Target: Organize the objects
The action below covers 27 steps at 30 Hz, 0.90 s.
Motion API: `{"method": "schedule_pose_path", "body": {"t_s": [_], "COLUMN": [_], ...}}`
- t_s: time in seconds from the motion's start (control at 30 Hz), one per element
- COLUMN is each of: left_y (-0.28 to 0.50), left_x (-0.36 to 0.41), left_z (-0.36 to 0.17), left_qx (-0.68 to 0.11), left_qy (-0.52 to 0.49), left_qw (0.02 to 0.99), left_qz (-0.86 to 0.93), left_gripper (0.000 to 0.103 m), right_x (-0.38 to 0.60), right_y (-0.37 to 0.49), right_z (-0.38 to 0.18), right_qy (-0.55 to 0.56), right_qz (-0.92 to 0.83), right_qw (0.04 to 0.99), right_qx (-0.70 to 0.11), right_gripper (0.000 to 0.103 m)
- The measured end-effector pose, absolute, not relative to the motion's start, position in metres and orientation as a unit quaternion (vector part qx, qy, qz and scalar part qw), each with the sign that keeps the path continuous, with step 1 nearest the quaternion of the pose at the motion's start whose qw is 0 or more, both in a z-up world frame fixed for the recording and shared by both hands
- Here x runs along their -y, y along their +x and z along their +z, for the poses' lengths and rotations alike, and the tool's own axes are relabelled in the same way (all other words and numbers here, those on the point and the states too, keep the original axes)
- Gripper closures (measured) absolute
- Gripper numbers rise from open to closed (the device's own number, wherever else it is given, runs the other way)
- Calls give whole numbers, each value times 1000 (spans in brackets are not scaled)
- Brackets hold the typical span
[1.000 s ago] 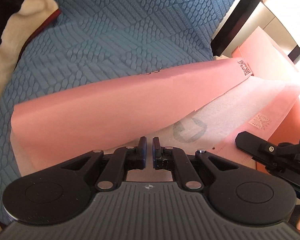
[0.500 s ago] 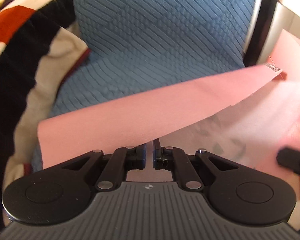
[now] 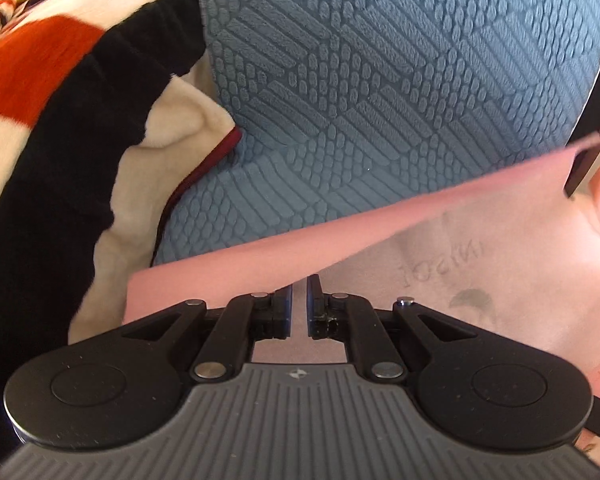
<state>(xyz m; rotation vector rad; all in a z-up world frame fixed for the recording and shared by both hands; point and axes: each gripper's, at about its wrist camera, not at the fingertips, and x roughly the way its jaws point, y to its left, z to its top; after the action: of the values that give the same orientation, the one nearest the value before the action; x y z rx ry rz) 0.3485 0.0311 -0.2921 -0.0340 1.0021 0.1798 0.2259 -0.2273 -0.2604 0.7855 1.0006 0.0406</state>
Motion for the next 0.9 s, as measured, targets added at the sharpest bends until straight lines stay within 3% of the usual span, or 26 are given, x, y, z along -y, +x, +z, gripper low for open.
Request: {"method": "schedule_pose_path", "body": {"t_s": [0.37,0.63,0.9], "left_y": [386,394,342], "left_x": [-49,-45,-41], "left_z": [-300,-316,-285], "left_qx": [-485,-477,-467], "left_qy": [5,83,48], "left_qw": [865,865,881], "left_qz": [128,132,58], "left_gripper": [94,93,93], "right_x": [231,236,233], "right_y": [231,231,230], "right_z": [-267,-269,-268], "right_qy": [370,380,389], "right_qz": [2,-1,1], "right_qw": [792,785,786], "right_qx": [-485,-490,-481], "right_gripper": [99,99,99]}}
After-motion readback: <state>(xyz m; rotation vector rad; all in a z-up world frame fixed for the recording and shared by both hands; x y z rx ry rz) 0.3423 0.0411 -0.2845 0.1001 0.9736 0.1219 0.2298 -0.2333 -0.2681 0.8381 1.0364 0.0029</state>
